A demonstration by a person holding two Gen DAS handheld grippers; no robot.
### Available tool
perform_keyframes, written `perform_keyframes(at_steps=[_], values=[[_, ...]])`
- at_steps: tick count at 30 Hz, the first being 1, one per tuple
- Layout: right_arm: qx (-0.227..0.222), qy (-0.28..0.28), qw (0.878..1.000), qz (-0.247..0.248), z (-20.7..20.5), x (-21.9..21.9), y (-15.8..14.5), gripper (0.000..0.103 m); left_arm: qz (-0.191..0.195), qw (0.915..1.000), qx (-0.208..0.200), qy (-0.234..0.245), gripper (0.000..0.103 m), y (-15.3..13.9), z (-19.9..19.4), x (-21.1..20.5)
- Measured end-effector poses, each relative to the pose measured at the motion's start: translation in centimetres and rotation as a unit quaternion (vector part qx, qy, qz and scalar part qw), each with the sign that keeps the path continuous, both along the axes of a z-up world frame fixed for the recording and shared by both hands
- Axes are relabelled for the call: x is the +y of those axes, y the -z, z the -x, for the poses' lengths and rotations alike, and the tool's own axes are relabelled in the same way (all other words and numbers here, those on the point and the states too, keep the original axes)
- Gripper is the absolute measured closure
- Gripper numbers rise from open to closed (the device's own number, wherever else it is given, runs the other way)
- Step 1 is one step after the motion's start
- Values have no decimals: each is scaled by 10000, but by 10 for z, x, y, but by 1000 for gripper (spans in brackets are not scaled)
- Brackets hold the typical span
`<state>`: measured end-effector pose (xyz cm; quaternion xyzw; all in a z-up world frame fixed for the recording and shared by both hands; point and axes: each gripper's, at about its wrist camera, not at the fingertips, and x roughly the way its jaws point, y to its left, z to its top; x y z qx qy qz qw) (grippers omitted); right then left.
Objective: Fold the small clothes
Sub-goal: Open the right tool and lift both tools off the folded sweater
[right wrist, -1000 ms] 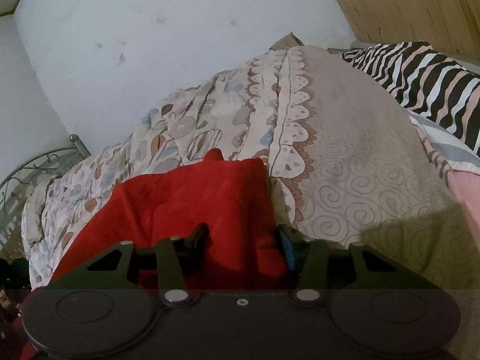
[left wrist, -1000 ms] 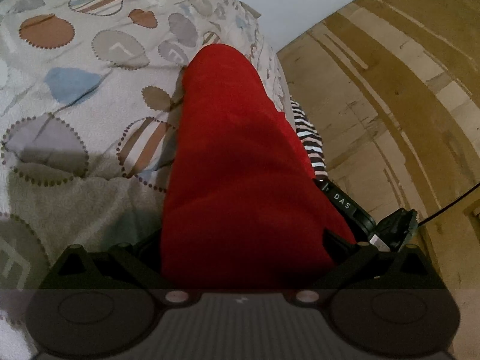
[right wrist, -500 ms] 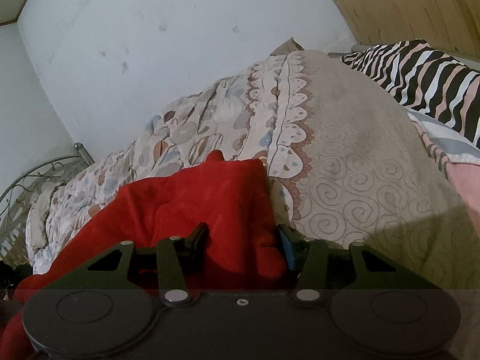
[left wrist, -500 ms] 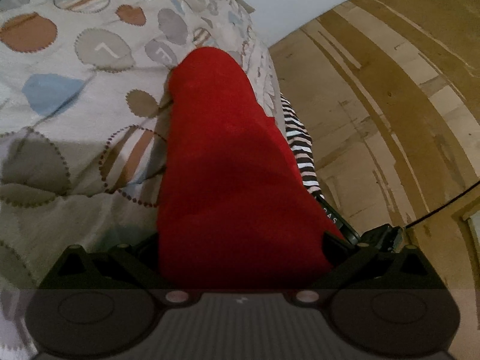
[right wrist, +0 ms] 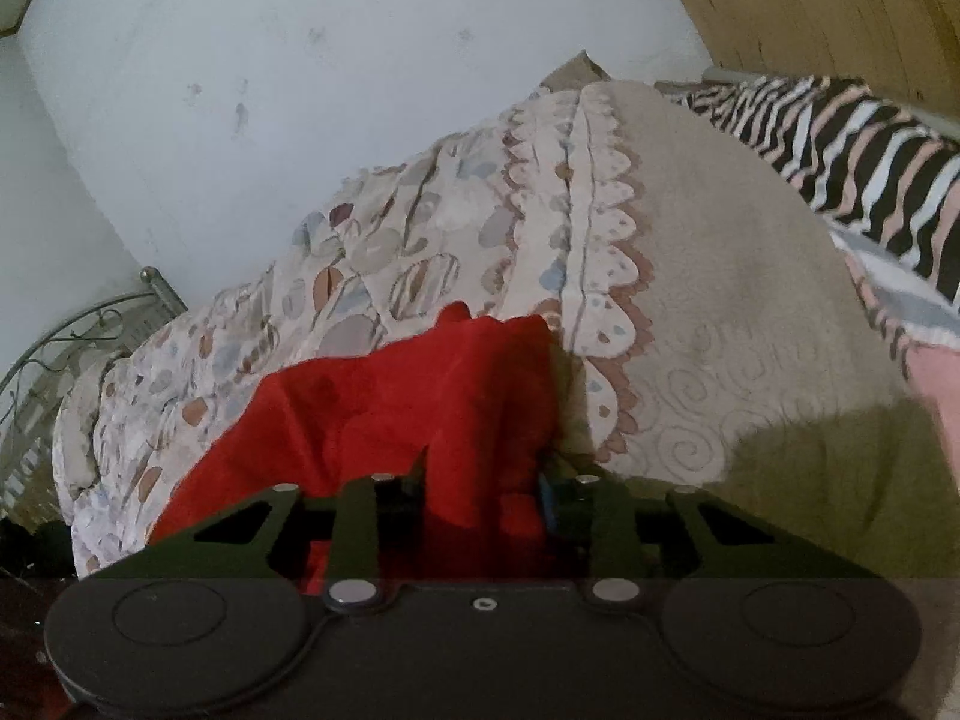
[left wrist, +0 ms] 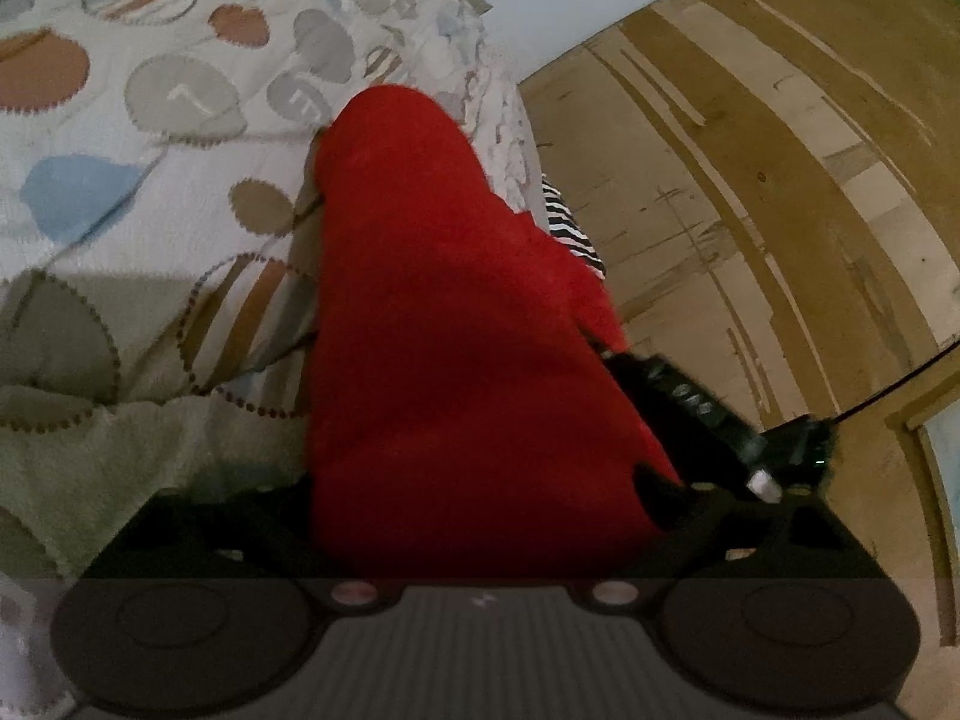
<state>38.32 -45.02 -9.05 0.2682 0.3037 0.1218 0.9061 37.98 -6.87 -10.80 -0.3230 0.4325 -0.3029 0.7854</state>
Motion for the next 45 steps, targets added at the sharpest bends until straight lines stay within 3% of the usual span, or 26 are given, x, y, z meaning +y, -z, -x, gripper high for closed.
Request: perform_keyframes(at_steps=[2,8,19,27,30,33,37,45], values=[[-172,-31,9997,-152,5,2,-13,73,-61,9999,-91,80,13,-7,3,1],[-551,-322,9978,194,20,32,-59,74,156,9995,-253,42,15,-27,16,19],[-1042,-583,9928,99,17,99,-108,75,-50,9963,-766,-386,15,-72,30,97],[-794,-762,9931,-399,-27,172,-92,75,-643,9914,-753,-857,15,-77,27,166],[-487,-830,9943,-469,-45,201,-75,75,-854,9896,-586,-1002,14,-63,24,189],[-169,-903,9955,-226,-59,229,-54,77,-1234,9866,-352,-1008,14,-39,21,202],[-14,-765,9961,434,-63,249,-31,78,-890,9905,-271,-1008,11,-14,22,218],[115,-678,9950,719,-65,249,-16,75,-959,9910,-279,-892,7,-9,15,216]])
